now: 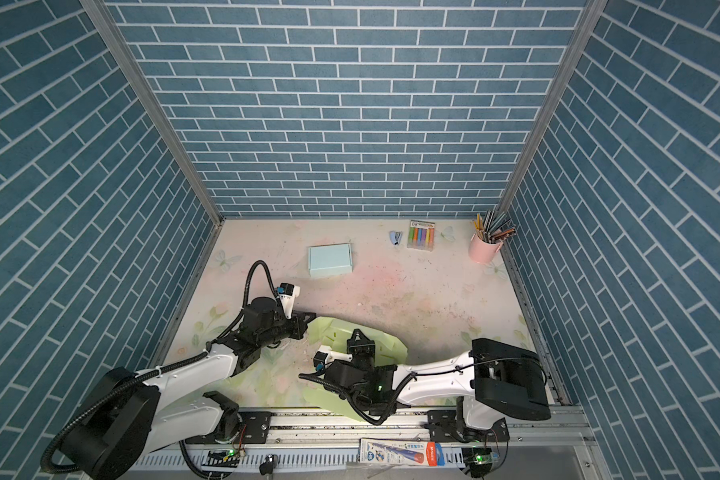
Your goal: Fold the paper box
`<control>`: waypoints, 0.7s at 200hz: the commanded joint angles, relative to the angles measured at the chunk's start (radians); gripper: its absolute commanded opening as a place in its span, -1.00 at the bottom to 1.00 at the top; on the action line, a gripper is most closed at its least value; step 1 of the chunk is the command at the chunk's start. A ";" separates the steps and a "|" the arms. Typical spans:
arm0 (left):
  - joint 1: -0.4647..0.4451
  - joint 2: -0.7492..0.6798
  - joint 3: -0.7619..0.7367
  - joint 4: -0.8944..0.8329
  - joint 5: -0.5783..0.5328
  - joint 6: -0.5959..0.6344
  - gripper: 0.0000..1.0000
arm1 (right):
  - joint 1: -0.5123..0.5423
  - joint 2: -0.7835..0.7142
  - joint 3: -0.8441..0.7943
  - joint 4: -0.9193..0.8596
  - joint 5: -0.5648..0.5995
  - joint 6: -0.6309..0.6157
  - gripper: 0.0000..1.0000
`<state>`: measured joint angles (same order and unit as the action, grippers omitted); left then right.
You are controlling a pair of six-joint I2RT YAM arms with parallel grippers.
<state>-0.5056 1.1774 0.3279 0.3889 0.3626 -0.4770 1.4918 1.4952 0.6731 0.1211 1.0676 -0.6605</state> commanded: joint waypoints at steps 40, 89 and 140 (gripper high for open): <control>-0.077 -0.091 -0.070 0.033 0.006 -0.004 -1.00 | 0.008 -0.012 -0.023 0.036 -0.026 -0.021 -1.00; -0.115 -0.154 -0.095 -0.007 0.010 -0.002 -1.00 | 0.010 -0.017 -0.041 0.099 -0.017 -0.061 -1.00; -0.154 -0.196 -0.142 0.016 0.009 -0.021 -1.00 | 0.022 -0.042 -0.057 0.130 -0.020 -0.076 -1.00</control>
<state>-0.6365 0.9958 0.2100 0.3912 0.3637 -0.4866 1.4990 1.4822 0.6304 0.2142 1.0534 -0.6987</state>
